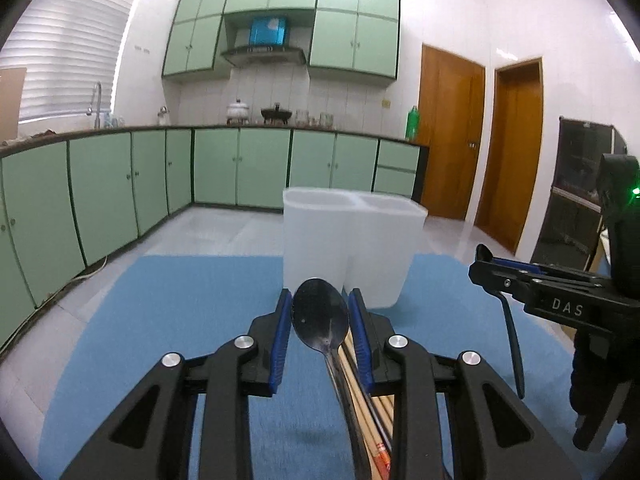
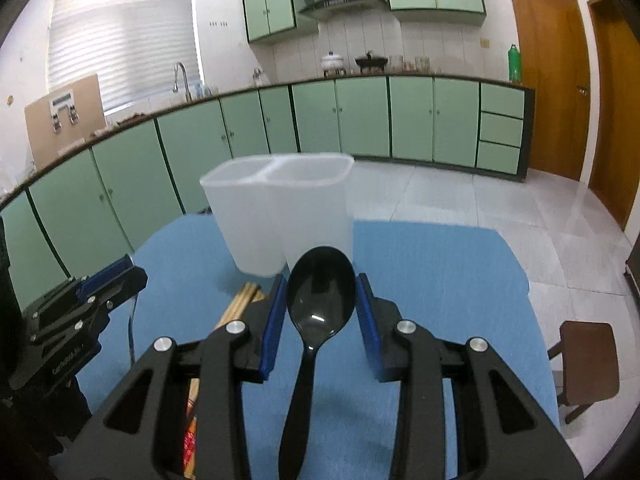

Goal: Organize utensils
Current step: 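Lift both spoons and drop them into the white utensil holder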

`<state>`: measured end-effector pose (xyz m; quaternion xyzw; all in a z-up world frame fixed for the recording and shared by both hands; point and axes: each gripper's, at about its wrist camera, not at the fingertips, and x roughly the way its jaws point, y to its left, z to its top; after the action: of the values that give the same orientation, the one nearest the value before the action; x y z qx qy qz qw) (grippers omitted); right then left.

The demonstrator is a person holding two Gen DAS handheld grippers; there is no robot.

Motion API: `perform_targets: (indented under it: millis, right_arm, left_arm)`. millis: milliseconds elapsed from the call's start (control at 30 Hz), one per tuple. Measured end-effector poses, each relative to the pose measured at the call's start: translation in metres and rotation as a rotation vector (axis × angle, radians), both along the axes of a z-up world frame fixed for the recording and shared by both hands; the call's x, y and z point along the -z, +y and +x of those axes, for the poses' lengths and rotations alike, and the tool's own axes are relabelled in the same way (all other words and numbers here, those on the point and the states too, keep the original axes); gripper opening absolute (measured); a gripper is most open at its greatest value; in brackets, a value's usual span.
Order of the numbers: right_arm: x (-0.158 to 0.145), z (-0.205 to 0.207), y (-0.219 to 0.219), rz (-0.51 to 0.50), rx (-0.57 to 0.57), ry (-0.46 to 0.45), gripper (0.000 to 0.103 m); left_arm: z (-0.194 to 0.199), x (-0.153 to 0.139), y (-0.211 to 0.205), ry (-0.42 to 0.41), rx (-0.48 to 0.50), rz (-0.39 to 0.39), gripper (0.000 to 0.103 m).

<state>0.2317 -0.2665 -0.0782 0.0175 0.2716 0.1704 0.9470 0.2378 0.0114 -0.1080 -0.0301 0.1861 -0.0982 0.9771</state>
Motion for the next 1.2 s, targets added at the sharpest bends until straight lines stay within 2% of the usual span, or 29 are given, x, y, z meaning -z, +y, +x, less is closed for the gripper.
perform_targets:
  millis: [233,367,467,567,667,833,1067,1133,1200]
  right_arm:
    - [-0.034,0.009,-0.005,0.091,0.002,-0.096,0.033]
    - [-0.064,0.033,-0.007,0.128,-0.004,-0.175,0.033]
    - [-0.084,0.055,-0.004,0.142,-0.009,-0.225,0.033]
    - [-0.096,0.078,-0.004,0.17,0.001,-0.252,0.033]
    - [-0.104,0.106,0.0,0.19,0.041,-0.262,0.033]
    - [-0.09,0.139,0.009,0.146,0.087,-0.277,0.033]
    - [-0.051,0.158,0.011,0.086,0.092,-0.206,0.034]
    - [-0.045,0.157,0.009,0.092,0.075,-0.172,0.035]
    - [-0.041,0.152,0.008,0.1,0.07,-0.151,0.045]
  left_arm:
    - [-0.005,-0.029,0.012,-0.101,0.014,-0.045,0.028]
    - [-0.001,-0.06,0.018,-0.185,0.013,-0.085,0.028]
    - [0.015,-0.088,0.022,-0.249,0.022,-0.123,0.028]
    - [0.04,-0.116,0.019,-0.322,0.025,-0.115,0.028]
    - [0.069,-0.128,0.013,-0.346,0.028,-0.093,0.028]
    - [0.115,-0.118,0.004,-0.327,0.018,-0.049,0.028]
    - [0.159,-0.079,0.001,-0.199,0.007,-0.02,0.028]
    - [0.161,-0.077,0.0,-0.17,0.015,-0.016,0.029]
    - [0.157,-0.075,0.001,-0.158,0.01,-0.013,0.029]
